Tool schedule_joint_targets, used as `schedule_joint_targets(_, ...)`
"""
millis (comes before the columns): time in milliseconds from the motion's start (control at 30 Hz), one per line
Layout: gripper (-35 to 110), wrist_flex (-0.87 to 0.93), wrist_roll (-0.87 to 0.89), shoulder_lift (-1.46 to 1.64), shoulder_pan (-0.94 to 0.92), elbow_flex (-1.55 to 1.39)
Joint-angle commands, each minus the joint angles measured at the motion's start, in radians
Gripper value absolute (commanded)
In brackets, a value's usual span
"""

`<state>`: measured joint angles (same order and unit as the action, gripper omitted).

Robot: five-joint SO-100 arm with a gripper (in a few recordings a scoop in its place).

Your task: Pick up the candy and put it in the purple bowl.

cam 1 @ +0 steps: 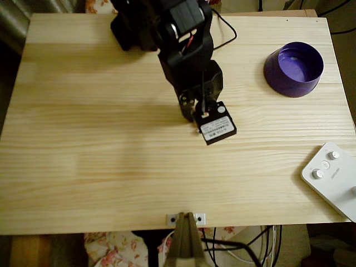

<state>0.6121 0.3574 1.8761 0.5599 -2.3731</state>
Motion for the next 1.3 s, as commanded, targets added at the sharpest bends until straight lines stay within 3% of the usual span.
schedule_joint_targets(0,2,-0.008,-0.006,0.011,0.000,0.061)
schedule_joint_targets(400,-1,0.037,-0.071,0.204,0.028,0.031)
schedule_joint_targets(600,-1,0.106,-0.121,0.520,0.167,0.055)
schedule_joint_targets(733,-1,0.127,-0.066,0.615,0.284,0.083)
schedule_joint_targets(1000,-1,-0.104,-0.063,0.474,0.528,0.149)
schedule_joint_targets(1267,-1,-0.167,-0.126,0.183,0.643,0.367)
